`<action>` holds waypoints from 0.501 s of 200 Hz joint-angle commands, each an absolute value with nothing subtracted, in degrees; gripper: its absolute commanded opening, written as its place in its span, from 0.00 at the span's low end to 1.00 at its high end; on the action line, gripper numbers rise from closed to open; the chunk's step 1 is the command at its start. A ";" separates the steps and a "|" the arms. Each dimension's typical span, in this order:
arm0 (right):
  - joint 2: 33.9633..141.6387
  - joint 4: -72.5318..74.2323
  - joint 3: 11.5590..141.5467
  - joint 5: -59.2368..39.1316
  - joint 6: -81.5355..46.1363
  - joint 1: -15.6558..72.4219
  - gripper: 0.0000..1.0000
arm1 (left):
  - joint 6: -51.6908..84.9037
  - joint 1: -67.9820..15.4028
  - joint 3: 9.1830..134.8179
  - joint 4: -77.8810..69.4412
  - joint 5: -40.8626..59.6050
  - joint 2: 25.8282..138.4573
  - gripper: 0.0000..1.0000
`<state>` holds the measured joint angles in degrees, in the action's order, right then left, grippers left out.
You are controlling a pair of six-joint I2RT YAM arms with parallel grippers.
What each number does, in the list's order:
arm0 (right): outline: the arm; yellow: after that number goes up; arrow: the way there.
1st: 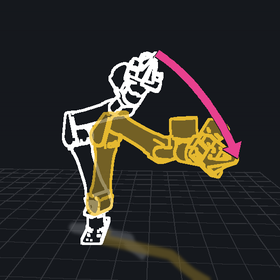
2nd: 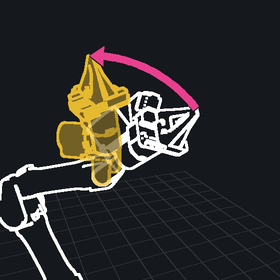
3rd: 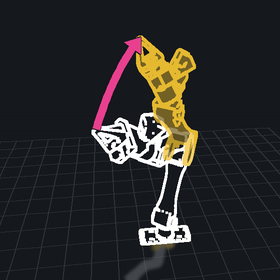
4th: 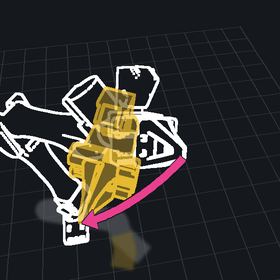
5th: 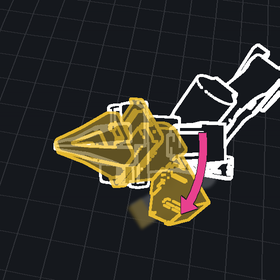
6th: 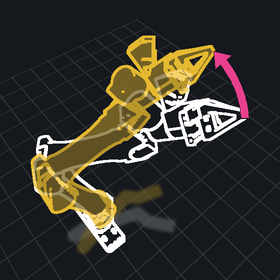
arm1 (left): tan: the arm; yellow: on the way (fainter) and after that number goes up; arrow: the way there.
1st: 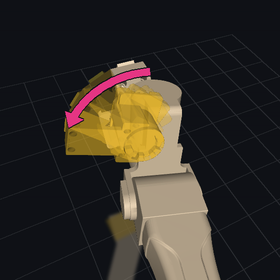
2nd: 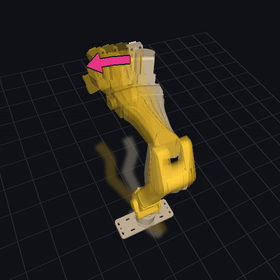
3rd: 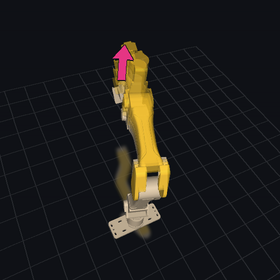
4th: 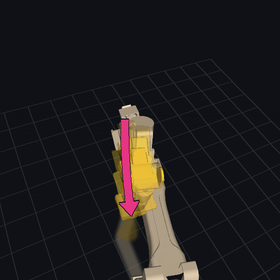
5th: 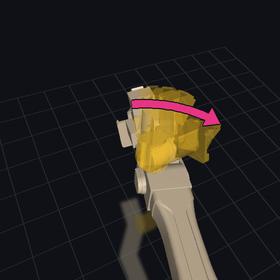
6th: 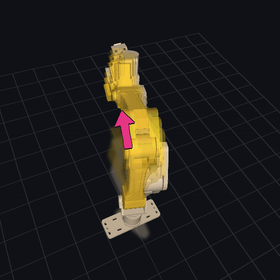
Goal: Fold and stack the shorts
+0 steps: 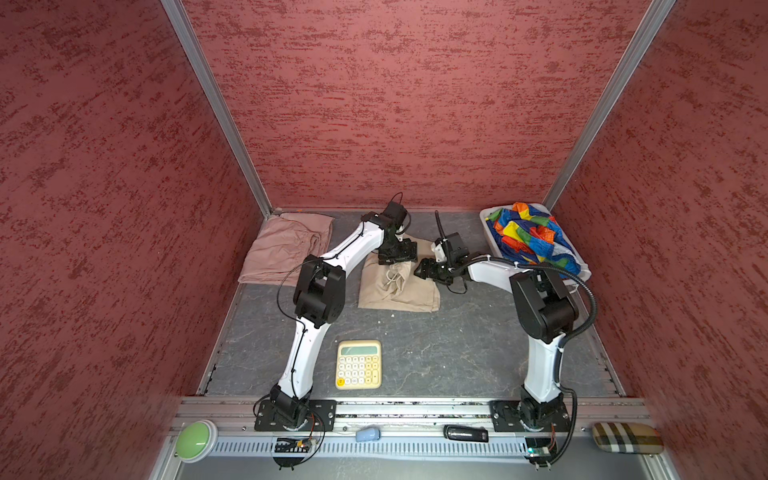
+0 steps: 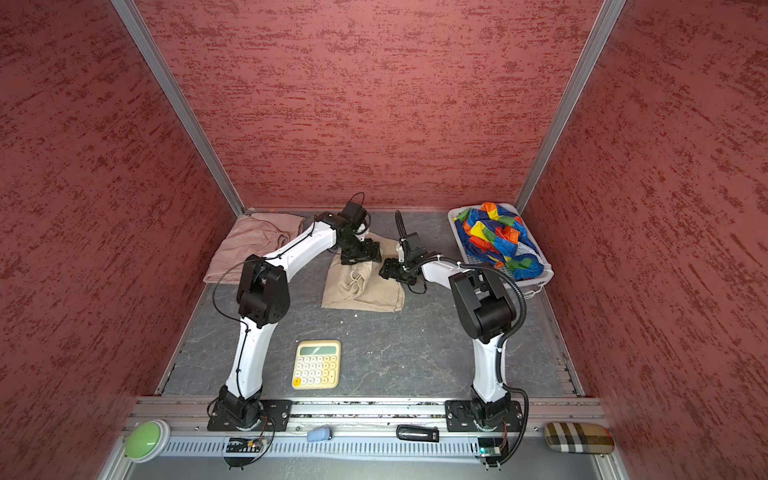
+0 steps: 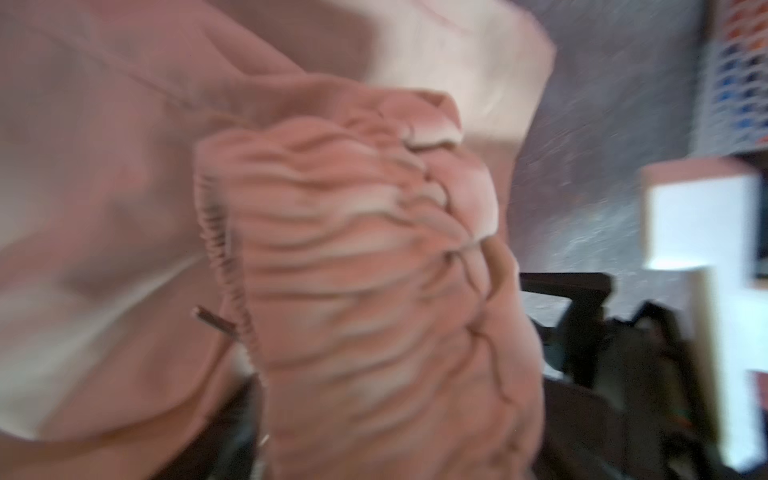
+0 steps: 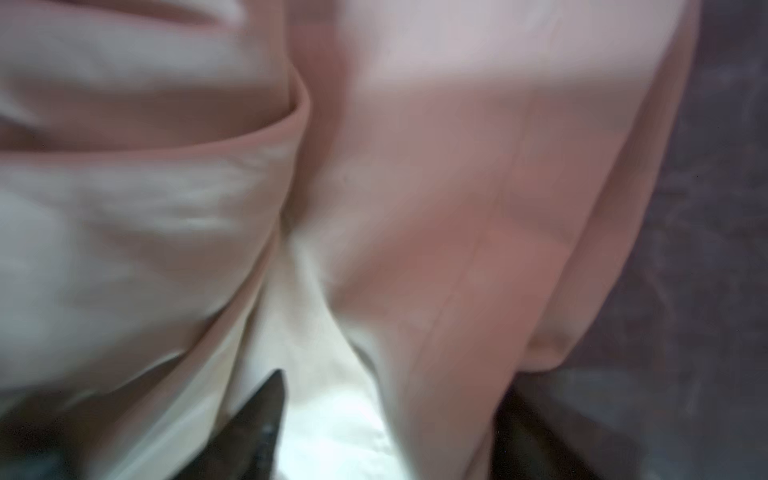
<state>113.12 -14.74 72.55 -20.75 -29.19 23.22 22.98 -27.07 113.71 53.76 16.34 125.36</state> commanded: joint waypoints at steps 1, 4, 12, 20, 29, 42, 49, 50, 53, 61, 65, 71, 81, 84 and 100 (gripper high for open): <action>105.80 -20.54 71.37 -17.59 -27.95 23.55 0.98 | 26.75 -22.84 110.30 40.58 21.42 112.12 0.99; 104.91 -21.23 71.30 -16.93 -27.74 23.55 0.99 | 27.16 -22.14 108.94 39.35 21.71 110.64 0.99; 102.53 -23.06 71.20 -14.72 -27.08 23.55 0.99 | 29.33 -19.85 104.67 35.96 22.84 106.79 0.99; 100.54 -24.86 71.19 -12.23 -26.69 23.55 0.99 | 32.06 -17.22 99.95 32.24 25.49 103.60 0.99; 98.55 -26.18 70.93 -10.32 -26.40 23.55 0.99 | 35.40 -14.47 94.94 27.75 29.74 101.11 0.99; 96.60 -26.88 70.18 -9.23 -26.02 23.55 0.99 | 38.19 -12.52 89.35 20.76 36.07 99.31 0.99; 96.28 -26.91 69.84 -9.34 -25.95 23.46 0.99 | 39.30 -12.53 87.98 18.95 37.47 99.44 0.99; 96.26 -26.94 69.81 -9.37 -25.85 23.42 0.99 | 39.42 -12.55 87.85 18.79 37.59 99.51 0.99; 96.32 -26.87 69.74 -9.40 -25.87 23.47 0.99 | 40.23 -12.75 87.67 18.25 38.19 99.82 0.99; 96.73 -26.45 69.48 -10.15 -25.83 23.54 0.99 | 41.73 -13.81 87.49 16.43 39.57 101.00 0.99; 97.04 -26.25 69.37 -10.50 -25.89 23.47 0.99 | 42.34 -14.58 87.54 15.40 40.15 101.69 0.99; 97.59 -25.88 69.35 -10.95 -26.10 23.55 0.99 | 43.16 -15.81 87.71 14.09 40.42 102.81 0.99; 98.20 -24.97 69.03 -11.76 -26.72 23.55 0.99 | 44.59 -17.62 88.04 12.54 40.47 104.62 0.99; 98.30 -24.63 68.93 -12.03 -26.98 23.56 0.99 | 44.96 -17.95 88.13 12.27 40.62 105.12 0.99; 98.65 -24.41 69.48 -12.27 -27.96 23.87 0.99 | 47.50 -18.12 87.05 9.60 41.88 106.24 0.99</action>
